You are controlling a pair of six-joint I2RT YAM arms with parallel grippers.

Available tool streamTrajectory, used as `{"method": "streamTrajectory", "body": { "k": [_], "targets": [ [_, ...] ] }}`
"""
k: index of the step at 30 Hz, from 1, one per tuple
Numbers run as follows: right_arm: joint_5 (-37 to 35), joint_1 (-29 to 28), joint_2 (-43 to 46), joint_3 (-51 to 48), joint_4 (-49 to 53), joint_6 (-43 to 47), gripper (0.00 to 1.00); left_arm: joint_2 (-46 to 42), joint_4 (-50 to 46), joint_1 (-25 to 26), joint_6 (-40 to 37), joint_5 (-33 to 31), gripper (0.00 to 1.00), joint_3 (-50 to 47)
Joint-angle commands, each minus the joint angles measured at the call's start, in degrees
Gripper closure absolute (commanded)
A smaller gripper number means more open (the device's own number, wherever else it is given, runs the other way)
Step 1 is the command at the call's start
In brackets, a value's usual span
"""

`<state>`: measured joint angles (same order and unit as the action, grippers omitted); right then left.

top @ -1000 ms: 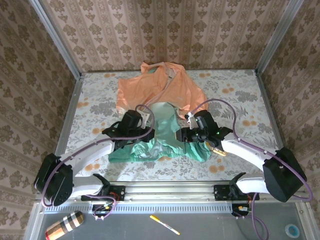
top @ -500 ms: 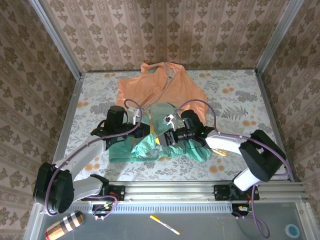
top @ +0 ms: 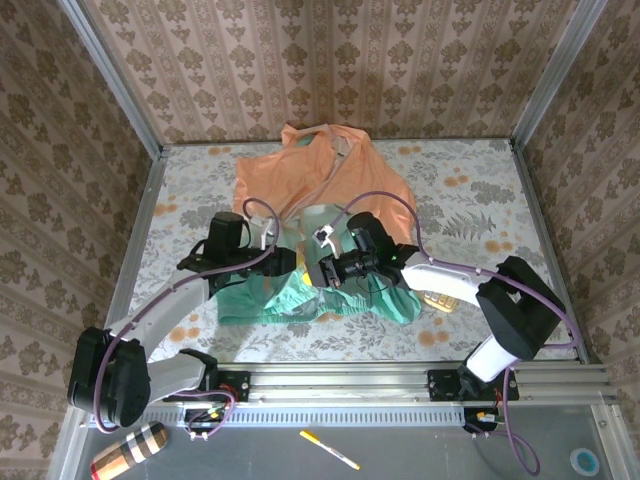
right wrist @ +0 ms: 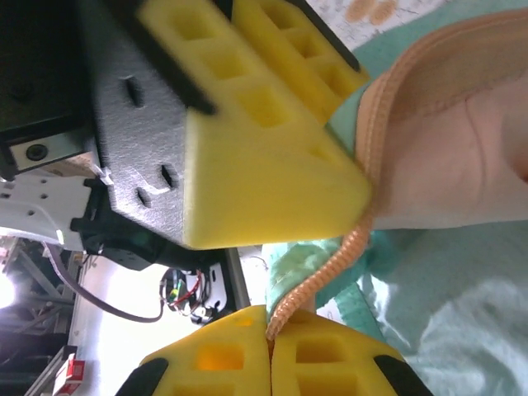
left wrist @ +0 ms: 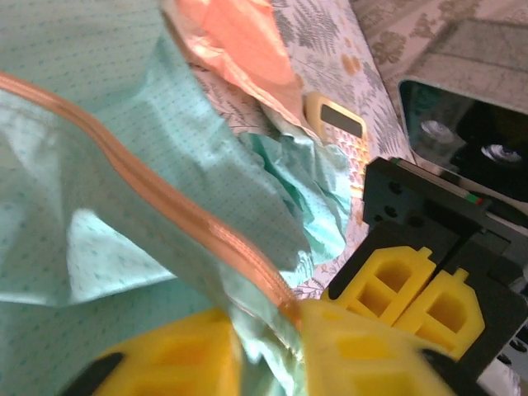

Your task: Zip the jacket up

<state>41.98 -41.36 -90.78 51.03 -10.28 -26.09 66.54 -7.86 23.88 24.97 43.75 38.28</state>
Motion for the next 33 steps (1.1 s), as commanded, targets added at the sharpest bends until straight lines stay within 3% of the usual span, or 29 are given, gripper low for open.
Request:
{"method": "streamTrajectory", "body": {
  "k": [1,4,10,19,24,33],
  "targets": [
    [-5.7,-0.6,2.9,3.5,9.9,-0.6,1.0,-2.6,-2.8,-0.5,-1.0,-3.7,0.62,1.3],
    [-9.3,-0.7,3.8,4.3,11.8,-4.7,1.0,-5.9,-5.5,-0.4,-1.5,-8.5,0.57,1.2],
    [-18.7,-0.7,4.1,4.7,15.6,-16.6,1.0,-14.2,-11.4,1.9,-1.9,-19.2,0.57,0.0],
    [-22.7,-0.7,1.5,6.7,21.2,-23.2,1.0,-19.8,-11.4,19.9,4.2,-34.7,0.57,-4.4],
    [-24.0,-0.7,1.0,7.4,22.8,-23.0,1.0,-17.4,-4.7,25.3,7.4,-36.1,0.57,-7.9],
    [-23.9,-0.7,-0.5,8.0,23.8,-23.8,1.0,-11.5,7.0,28.4,13.0,-33.5,0.56,-11.4]
  ]
}}
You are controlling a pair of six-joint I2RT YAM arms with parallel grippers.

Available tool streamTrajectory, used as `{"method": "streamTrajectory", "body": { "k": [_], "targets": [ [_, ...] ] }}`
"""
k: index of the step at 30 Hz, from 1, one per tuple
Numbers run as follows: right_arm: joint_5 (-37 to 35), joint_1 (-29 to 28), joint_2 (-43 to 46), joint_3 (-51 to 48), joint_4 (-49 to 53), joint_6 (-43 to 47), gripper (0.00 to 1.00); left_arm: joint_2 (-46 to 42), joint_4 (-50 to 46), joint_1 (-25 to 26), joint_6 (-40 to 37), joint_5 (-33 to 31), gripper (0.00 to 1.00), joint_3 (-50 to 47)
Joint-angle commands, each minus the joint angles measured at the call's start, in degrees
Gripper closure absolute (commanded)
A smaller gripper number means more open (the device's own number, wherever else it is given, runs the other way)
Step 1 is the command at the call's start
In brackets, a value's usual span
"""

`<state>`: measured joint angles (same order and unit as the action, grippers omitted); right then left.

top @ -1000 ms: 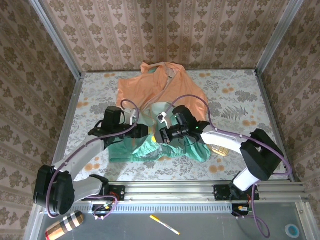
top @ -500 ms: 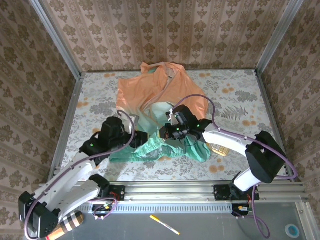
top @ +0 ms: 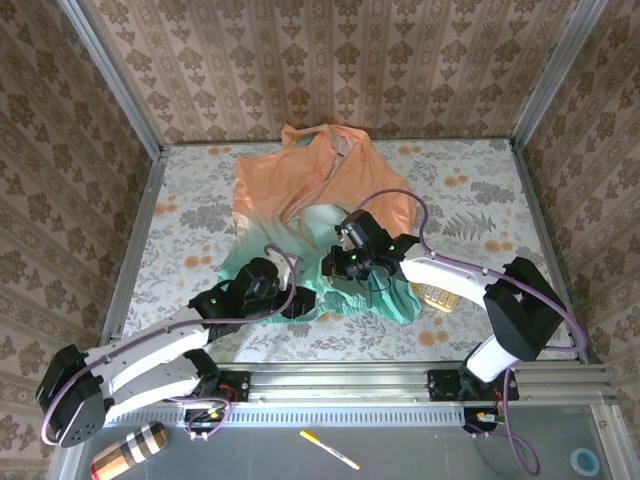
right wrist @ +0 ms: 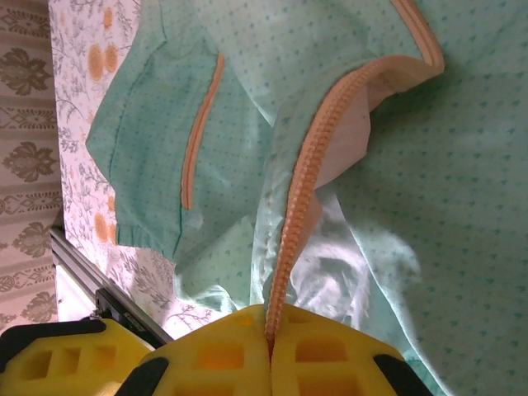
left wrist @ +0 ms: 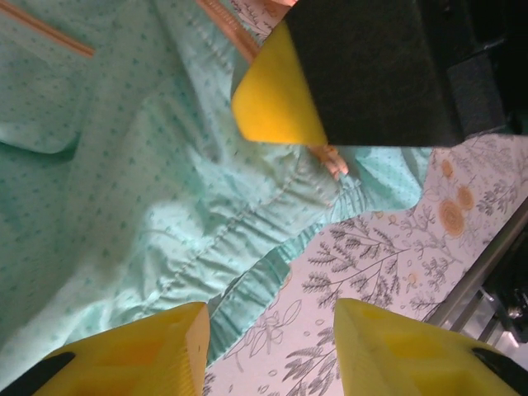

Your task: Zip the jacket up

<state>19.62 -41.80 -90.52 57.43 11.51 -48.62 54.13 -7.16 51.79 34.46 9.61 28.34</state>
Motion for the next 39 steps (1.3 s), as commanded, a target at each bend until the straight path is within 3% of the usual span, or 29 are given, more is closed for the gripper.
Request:
{"method": "streamTrajectory", "body": {
  "k": [1,10,16,26,39],
  "targets": [
    [-1.7,-0.3,-0.8,1.7,2.0,-1.4,1.0,1.2,7.4,0.5,3.9,0.9,0.56,-1.9],
    [-3.1,0.1,-0.4,1.6,2.6,-3.0,1.0,1.2,14.3,0.6,5.2,2.8,0.56,-5.2],
    [-2.7,0.1,-0.2,1.2,2.0,-3.5,1.0,2.3,13.9,0.4,4.3,1.1,0.54,-4.9],
    [-0.2,0.1,1.0,-3.4,-5.9,-7.9,1.0,5.3,28.3,-2.2,17.9,1.9,0.49,-9.3],
    [2.6,0.1,1.1,-7.5,-13.9,-13.3,1.0,13.9,49.5,-2.7,27.8,2.5,0.5,-14.6]
  ]
}}
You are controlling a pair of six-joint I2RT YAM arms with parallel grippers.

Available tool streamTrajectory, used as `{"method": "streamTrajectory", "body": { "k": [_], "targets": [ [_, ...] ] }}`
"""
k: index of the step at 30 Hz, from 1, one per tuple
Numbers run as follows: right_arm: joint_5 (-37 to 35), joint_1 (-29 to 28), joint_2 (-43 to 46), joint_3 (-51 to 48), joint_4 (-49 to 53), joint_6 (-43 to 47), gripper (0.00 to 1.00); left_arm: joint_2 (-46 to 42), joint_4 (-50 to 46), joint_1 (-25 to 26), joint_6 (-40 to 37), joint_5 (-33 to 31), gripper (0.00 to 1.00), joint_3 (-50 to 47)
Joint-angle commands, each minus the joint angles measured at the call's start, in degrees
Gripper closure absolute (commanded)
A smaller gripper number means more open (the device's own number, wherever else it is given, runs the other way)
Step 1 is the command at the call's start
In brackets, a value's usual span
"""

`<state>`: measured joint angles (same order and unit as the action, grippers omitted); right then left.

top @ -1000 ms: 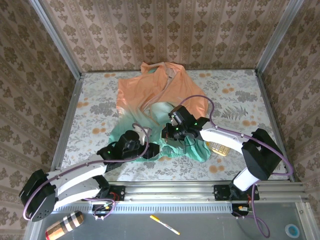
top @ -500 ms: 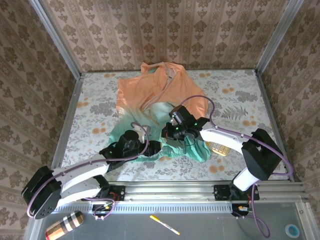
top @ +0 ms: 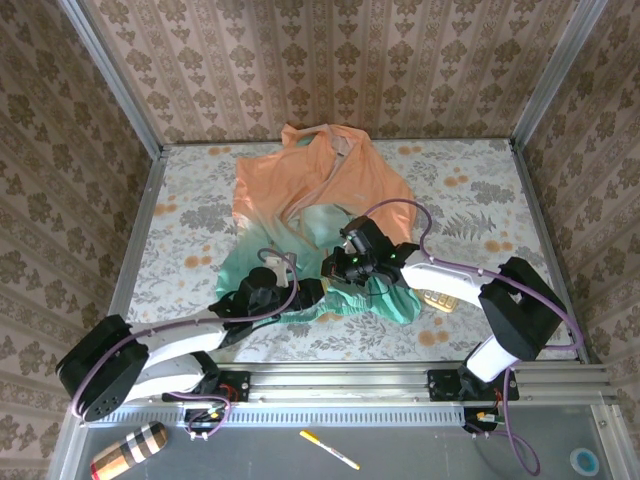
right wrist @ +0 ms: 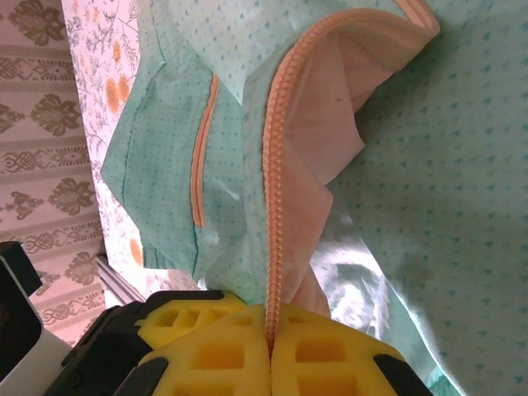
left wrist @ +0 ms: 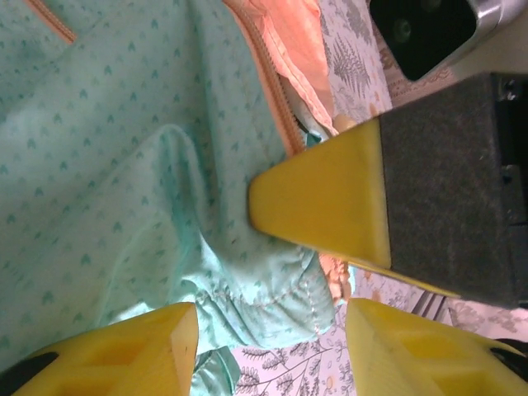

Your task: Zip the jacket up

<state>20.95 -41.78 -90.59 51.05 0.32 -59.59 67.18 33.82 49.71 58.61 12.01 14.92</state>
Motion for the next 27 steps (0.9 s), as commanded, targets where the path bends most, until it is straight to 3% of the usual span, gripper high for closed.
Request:
{"method": "streamTrajectory", "body": {
  "k": [1,7,12,20,23,27],
  "targets": [
    [1.5,0.0,1.1,-1.5,-3.0,-2.6,1.0,1.3,9.7,-0.7,4.2,0.3,0.5,-1.2],
    [2.5,0.0,0.9,-3.4,-6.6,-4.9,1.0,4.9,17.1,-1.3,7.1,1.4,0.54,-1.6],
    [2.2,0.0,1.0,-4.4,-7.1,-5.3,1.0,7.4,21.6,-1.8,8.5,3.1,0.62,-1.1],
    [2.3,0.0,1.5,-4.6,-7.0,-4.6,1.0,4.3,16.6,-2.7,7.0,3.8,1.0,-1.0],
    [2.3,0.1,2.3,-4.8,-7.2,-4.0,1.0,2.7,14.3,-3.5,6.3,4.9,1.0,-1.0],
    [1.6,0.3,4.1,-4.6,-5.7,-1.9,0.89,0.6,11.1,-5.1,4.9,6.8,1.0,-1.1]
  ]
}}
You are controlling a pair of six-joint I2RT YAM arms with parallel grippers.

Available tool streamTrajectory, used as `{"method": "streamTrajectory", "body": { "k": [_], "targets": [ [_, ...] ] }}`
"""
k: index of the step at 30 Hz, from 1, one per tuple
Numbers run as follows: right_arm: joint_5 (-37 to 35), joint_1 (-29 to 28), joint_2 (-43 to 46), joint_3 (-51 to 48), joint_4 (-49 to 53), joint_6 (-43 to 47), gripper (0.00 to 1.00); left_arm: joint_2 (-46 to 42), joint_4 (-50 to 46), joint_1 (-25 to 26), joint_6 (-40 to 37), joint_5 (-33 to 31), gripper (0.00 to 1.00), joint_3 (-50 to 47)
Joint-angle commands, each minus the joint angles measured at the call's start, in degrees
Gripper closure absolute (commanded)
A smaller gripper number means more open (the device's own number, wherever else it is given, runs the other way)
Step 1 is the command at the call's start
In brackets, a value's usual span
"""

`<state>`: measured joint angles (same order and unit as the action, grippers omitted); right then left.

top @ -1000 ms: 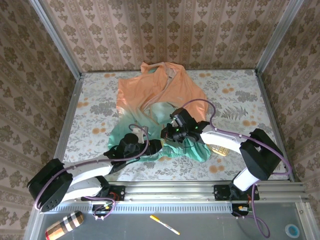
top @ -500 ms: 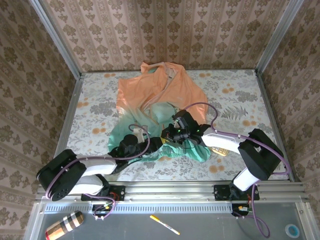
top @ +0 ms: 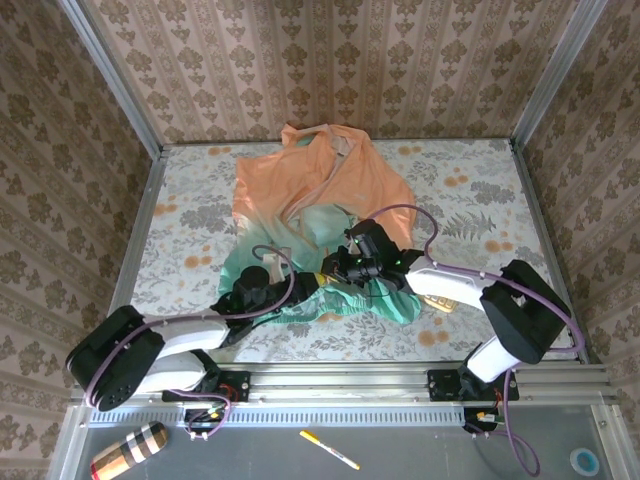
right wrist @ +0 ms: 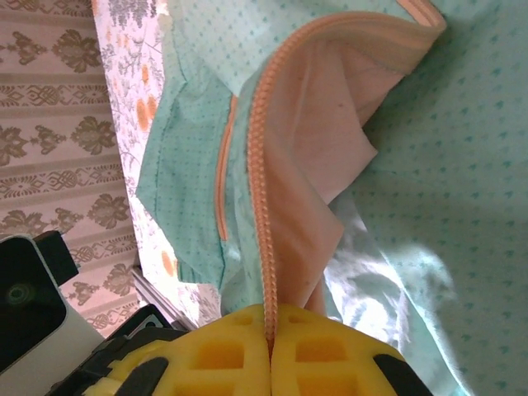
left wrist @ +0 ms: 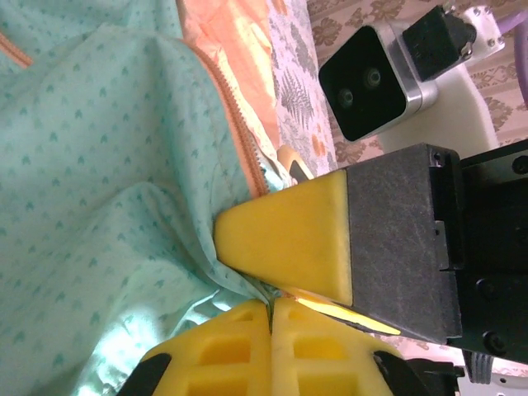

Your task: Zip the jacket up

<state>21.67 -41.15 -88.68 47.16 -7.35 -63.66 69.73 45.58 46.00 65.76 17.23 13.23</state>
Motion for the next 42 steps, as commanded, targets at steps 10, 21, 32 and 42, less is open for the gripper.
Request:
{"method": "streamTrajectory", "body": {
  "k": [10,21,32,42],
  "targets": [
    [-9.2,9.5,11.1,5.9,33.8,24.3,0.62,-8.1,-9.8,-5.3,-5.9,6.0,1.0,0.8],
    [-26.0,15.5,7.4,5.6,50.9,34.3,0.54,-12.7,-18.8,-8.5,-9.8,7.9,1.0,2.1],
    [-25.8,14.7,1.5,5.2,48.7,34.8,0.74,-14.4,-22.2,-10.2,-11.3,8.9,1.0,2.3],
    [-32.2,14.2,7.9,8.3,52.2,37.3,1.0,-29.1,-40.8,-18.9,-16.1,10.4,1.0,5.6]
  ]
}}
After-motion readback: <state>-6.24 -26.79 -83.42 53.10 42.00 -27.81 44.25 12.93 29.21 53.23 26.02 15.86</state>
